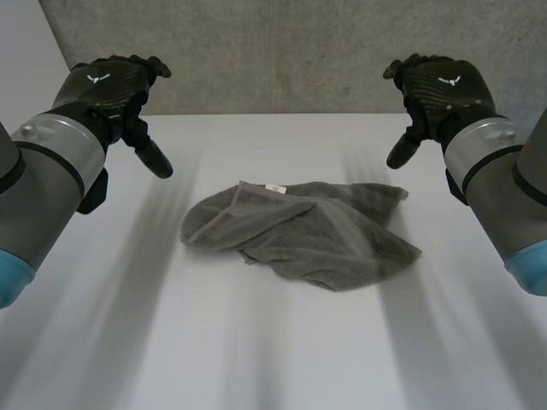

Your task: Fold the towel.

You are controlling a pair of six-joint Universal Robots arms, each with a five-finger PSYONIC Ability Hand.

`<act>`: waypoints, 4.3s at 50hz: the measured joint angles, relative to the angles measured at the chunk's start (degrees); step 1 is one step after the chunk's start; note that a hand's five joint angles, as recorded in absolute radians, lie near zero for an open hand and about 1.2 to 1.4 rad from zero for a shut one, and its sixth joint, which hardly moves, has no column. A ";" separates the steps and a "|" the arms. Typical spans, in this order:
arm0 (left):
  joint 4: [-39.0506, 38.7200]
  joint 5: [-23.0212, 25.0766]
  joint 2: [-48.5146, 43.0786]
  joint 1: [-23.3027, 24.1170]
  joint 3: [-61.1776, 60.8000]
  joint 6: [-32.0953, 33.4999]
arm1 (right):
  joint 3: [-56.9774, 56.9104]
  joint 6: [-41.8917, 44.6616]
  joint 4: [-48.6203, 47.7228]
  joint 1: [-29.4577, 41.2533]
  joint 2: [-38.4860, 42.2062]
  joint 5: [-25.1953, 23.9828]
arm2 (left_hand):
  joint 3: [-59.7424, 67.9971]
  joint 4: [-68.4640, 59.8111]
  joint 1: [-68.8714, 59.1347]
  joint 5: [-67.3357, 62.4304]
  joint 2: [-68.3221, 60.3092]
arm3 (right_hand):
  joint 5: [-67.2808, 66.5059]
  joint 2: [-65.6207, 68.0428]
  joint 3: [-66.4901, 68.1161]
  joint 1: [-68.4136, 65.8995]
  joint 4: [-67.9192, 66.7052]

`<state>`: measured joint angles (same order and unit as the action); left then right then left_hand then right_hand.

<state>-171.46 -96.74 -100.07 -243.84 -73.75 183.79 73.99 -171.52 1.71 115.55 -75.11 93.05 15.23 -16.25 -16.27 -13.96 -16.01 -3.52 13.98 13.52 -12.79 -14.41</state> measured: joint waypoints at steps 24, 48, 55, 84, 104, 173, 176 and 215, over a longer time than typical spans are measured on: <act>-0.08 13.10 -3.45 -2.24 -1.12 4.24 | -1.85 7.74 2.31 0.70 2.10 -13.18 | 0.00 0.00 0.00 -0.04 0.00 | 0.00 0.00 0.00 0.00 0.00; -1.05 22.03 -27.48 -8.03 -0.82 21.03 | -35.53 19.99 14.02 7.05 41.62 -15.70 | 17.05 -15.72 -16.06 -17.86 -15.99 | -29.24 29.34 29.43 -30.20 -28.50; -3.51 21.96 -26.40 -7.32 -2.48 20.12 | -34.71 21.66 14.52 8.29 42.24 -14.40 | 56.16 -55.35 -55.40 -56.77 -54.85 | -61.91 59.84 61.19 -61.05 -60.67; -4.65 24.66 -6.39 10.54 -25.70 2.71 | 5.44 42.19 25.21 -0.20 2.68 -15.36 | 56.12 -54.61 -56.10 -58.08 -55.95 | 0.22 -0.24 -0.22 -0.50 0.23; -4.99 23.63 -6.02 2.28 -25.56 2.75 | -21.34 26.38 30.16 7.02 26.69 -18.19 | 23.51 -23.02 -22.91 -24.64 -23.15 | 0.22 -0.24 -0.22 0.00 0.23; -15.94 22.92 -27.37 3.98 -7.58 2.81 | -2.31 4.17 7.63 -15.53 8.68 -16.90 | 15.01 -14.01 -13.93 -16.30 -13.74 | -62.67 60.76 62.23 -62.00 -61.55; -16.07 22.77 -27.82 3.98 -7.11 2.76 | -1.95 4.21 7.52 -16.20 8.41 -17.60 | 34.08 -33.63 -34.10 -35.01 -33.63 | -62.67 60.76 62.23 -62.00 -61.55; -37.10 9.01 -11.76 -0.64 4.30 19.34 | -4.74 4.55 -18.33 -11.26 0.70 -35.82 | 72.42 -70.25 -63.42 -69.06 -67.54 | -62.83 61.88 62.58 -62.24 -61.55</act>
<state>-208.56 -87.73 -111.83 -244.47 -69.45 203.13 69.25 -166.97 -16.62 104.29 -74.40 57.24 87.65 -86.50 -79.69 -83.02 -83.55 -66.35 75.86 76.11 -75.03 -75.96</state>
